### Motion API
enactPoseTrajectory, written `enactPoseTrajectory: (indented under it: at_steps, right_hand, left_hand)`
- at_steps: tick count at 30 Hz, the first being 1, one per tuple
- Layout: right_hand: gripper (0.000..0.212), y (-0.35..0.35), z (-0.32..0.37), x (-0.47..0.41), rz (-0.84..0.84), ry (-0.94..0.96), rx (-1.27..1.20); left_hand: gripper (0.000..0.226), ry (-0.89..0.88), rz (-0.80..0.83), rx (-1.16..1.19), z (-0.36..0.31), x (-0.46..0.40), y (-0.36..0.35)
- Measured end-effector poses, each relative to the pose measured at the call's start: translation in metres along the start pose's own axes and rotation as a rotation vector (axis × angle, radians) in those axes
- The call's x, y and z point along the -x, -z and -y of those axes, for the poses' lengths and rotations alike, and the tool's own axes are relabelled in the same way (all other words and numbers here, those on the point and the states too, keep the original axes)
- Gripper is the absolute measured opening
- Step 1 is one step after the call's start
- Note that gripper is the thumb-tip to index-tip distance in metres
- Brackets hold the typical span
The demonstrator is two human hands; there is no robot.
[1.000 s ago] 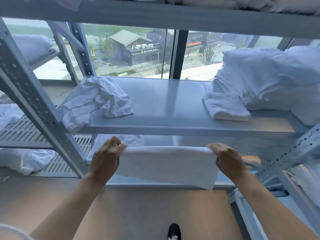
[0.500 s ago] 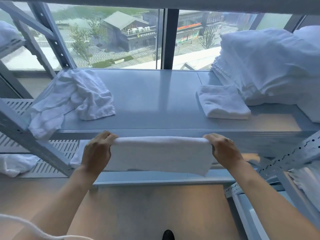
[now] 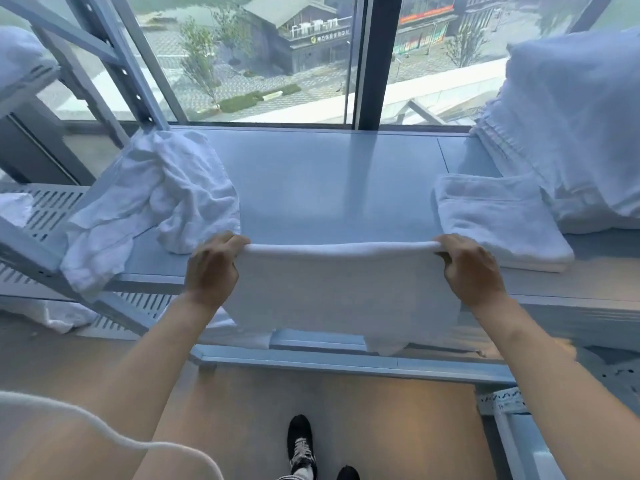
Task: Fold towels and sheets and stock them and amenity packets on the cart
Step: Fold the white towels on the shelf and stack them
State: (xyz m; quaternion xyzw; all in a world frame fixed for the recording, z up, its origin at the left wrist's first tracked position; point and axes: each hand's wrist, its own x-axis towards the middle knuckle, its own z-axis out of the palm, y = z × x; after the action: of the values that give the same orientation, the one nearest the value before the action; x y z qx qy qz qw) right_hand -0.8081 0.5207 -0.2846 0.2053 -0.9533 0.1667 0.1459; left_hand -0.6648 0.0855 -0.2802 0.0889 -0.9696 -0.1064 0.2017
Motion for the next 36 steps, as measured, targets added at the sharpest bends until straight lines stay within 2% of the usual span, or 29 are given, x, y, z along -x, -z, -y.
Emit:
enactPoseTrajectory:
  at_steps: [9, 11, 14, 16, 19, 22, 25, 26, 30, 36]
  right_hand:
    - [0.011, -0.02, 0.001, -0.093, 0.011, -0.111, 0.078]
    - [0.021, -0.025, 0.002, -0.106, -0.032, -0.164, 0.076]
    - [0.049, -0.033, 0.011, -0.114, -0.095, -0.236, 0.125]
    - [0.061, -0.042, 0.026, -0.105, -0.04, -0.143, 0.115]
    - [0.054, -0.063, 0.055, -0.079, 0.15, 0.041, -0.028]
    - [0.052, -0.083, 0.079, -0.053, 0.284, 0.12, -0.165]
    - [0.066, -0.099, 0.088, -0.035, 0.401, 0.157, -0.129]
    - [0.074, -0.102, 0.088, -0.03, 0.422, 0.169, -0.099]
    - [0.099, -0.106, 0.081, -0.022, 0.455, 0.243, -0.033]
    - [0.114, -0.109, 0.072, -0.005, 0.424, 0.305, 0.007]
  left_hand:
    - [0.053, -0.051, -0.015, 0.056, 0.024, -0.102, -0.033]
    - [0.058, -0.07, -0.027, 0.065, 0.029, -0.12, -0.041]
    - [0.076, -0.097, -0.051, 0.061, 0.034, -0.147, -0.05]
    - [0.073, -0.122, -0.02, 0.086, 0.027, -0.152, -0.056]
    - [0.051, -0.213, 0.098, 0.21, 0.002, -0.121, -0.07]
    - [0.04, -0.376, 0.227, 0.224, -0.025, -0.067, -0.09]
    - [0.063, -0.318, 0.434, 0.1, -0.038, -0.027, -0.106]
    - [0.07, -0.308, 0.459, 0.064, -0.038, -0.02, -0.111]
    - [0.081, -0.327, 0.436, 0.022, -0.036, -0.012, -0.112]
    - [0.09, -0.33, 0.422, -0.017, -0.043, 0.006, -0.108]
